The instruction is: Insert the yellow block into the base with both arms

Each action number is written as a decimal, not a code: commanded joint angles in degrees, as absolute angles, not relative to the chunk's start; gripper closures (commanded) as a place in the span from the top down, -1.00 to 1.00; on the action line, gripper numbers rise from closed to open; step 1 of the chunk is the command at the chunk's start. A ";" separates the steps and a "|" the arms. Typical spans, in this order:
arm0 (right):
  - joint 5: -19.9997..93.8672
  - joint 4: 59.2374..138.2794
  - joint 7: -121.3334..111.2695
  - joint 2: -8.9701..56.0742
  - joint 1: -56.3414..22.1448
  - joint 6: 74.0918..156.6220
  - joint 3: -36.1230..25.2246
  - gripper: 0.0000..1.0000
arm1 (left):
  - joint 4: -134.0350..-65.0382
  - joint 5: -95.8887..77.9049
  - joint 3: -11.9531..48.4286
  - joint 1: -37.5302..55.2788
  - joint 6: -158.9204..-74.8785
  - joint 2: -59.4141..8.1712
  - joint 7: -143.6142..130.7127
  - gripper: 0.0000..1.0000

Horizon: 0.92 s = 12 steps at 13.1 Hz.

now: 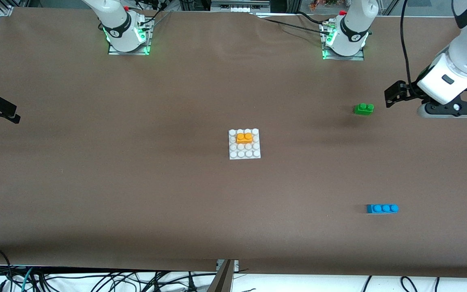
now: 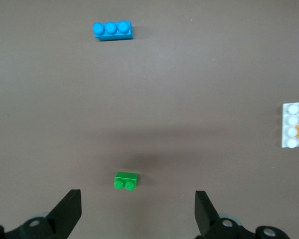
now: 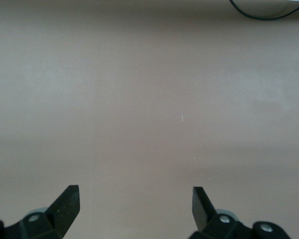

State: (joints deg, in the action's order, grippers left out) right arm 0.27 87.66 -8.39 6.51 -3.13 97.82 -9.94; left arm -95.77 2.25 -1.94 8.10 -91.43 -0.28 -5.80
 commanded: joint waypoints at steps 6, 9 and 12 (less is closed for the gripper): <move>-0.09 86.48 -9.32 7.38 -2.99 97.29 -9.49 1.00 | -98.00 -1.76 -2.46 7.29 -90.79 1.32 -6.06 1.00; -0.44 86.48 -8.88 7.38 -4.22 97.29 -9.49 1.00 | -97.65 -1.76 -2.81 7.29 -90.79 1.23 -6.24 1.00; -0.35 86.48 -8.88 7.38 -4.22 97.29 -9.49 1.00 | -94.93 -1.76 -2.99 7.21 -90.79 -0.43 -6.15 1.00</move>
